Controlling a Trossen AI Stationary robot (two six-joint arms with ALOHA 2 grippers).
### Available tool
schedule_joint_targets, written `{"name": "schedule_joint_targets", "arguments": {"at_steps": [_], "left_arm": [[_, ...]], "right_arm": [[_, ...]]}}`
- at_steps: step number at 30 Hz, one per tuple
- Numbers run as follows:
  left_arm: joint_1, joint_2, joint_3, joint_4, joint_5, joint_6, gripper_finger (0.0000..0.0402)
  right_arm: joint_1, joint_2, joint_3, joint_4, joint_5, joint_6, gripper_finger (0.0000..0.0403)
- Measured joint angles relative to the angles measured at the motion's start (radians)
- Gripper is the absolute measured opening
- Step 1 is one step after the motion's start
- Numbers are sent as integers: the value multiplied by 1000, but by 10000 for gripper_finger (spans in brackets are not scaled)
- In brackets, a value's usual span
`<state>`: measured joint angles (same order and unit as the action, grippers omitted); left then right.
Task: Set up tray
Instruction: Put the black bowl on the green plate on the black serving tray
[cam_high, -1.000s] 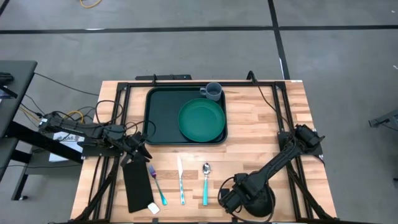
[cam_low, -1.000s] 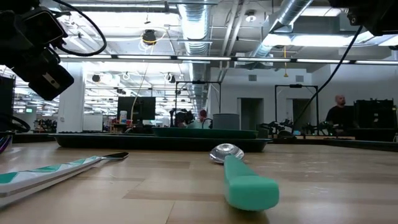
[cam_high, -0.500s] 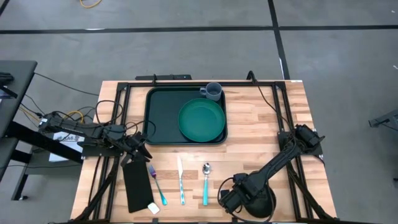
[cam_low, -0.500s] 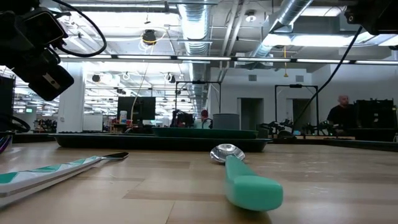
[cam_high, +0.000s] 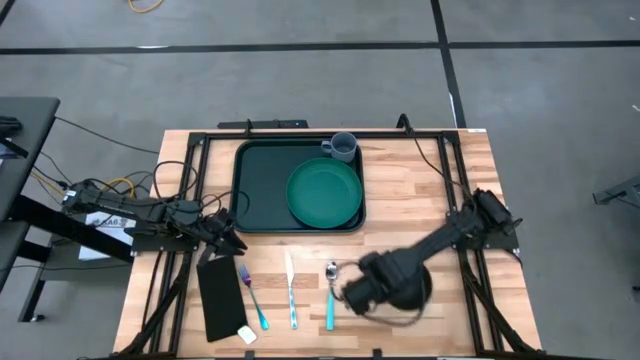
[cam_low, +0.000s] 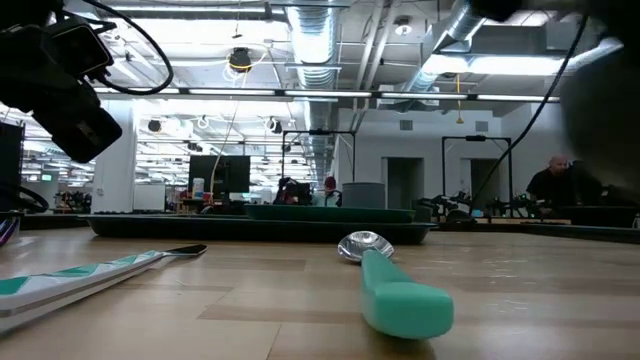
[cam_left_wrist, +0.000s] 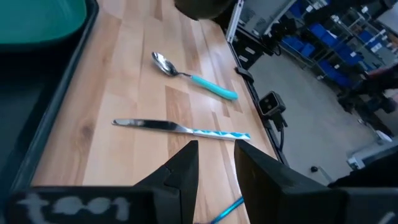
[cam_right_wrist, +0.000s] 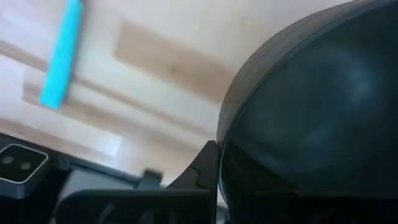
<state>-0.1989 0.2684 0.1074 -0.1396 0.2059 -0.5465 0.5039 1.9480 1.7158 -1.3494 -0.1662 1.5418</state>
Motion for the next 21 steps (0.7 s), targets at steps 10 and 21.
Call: {"name": "schedule_joint_targets", "arguments": {"at_steps": [10, 21], "left_arm": [[0, 0, 0, -4, -142, 6, 92], [0, 0, 0, -15, -355, -64, 92]], "right_arm": [[-308, -1, 146, -36, 170, -640, 1], [-581, 0, 145, 25, 104, -1128, 0]]}}
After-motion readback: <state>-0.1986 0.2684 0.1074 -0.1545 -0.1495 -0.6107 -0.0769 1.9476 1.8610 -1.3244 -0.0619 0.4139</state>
